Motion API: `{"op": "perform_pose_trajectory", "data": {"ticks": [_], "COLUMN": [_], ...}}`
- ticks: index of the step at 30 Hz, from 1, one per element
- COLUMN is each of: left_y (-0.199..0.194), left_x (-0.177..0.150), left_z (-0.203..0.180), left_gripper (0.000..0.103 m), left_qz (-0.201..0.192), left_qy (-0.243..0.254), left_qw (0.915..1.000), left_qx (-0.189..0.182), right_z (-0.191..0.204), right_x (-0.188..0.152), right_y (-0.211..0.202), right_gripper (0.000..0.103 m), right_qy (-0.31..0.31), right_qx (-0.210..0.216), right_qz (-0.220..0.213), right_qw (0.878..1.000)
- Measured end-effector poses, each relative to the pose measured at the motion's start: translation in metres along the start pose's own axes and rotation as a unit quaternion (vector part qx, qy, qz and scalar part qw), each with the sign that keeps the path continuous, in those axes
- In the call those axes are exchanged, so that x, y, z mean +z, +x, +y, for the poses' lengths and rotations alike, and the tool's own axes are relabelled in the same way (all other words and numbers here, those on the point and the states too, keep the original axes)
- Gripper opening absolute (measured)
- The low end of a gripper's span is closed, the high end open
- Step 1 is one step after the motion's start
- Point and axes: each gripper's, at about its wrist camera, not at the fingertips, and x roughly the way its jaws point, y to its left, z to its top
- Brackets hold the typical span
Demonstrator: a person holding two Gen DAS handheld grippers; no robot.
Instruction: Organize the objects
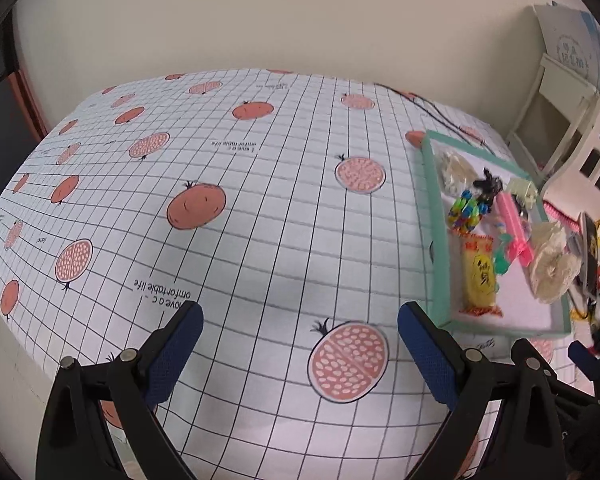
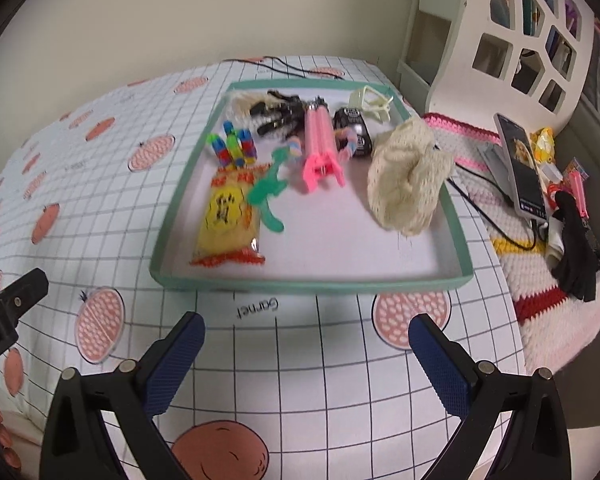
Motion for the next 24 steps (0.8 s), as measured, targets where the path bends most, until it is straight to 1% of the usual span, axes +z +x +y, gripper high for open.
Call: {"op": "perform_pose_trajectory", "data": {"ticks": [5,11,18,22,24], "left_y": [0.013,0.016,0.032,0.038,0.039], "left_x": [-0.014,-0.024,-0.034,-0.040,-0.042], "left_z": [0.004,-0.001,0.002,-0.001,0.000], "left_gripper": [0.098,0.098,0.098,0.098,0.098], "left_qz": [0.013,0.002,0.033,0.038,0.041], "left_qy": [-0.003,0.025,0.019,0.036,0.034], "left_qw": [0.9999,0.9995,0.9991,0.9982,0.9981], "left_qx": [0.004,0.017,0.017,0.029,0.029], "right_z": [0.004,0.004,0.004,0.003,0.003], "right_x": [-0.010,-0.014,-0.015,-0.016,-0.016], "right_y": [0.007,0.013,0.018,0.021,0.024], "right_gripper": [0.103,0.103,0.103,0.103,0.103], "right_qy": [-0.008,-0.012,-0.009,-0.007,-0.007], "right_qx": [0.001,-0.001,-0.005,-0.010,-0.010], "right_qz": [0.004,0.014,0.020,0.022,0.025], "right_qw": [1.000,1.000,1.000,1.000,1.000]}}
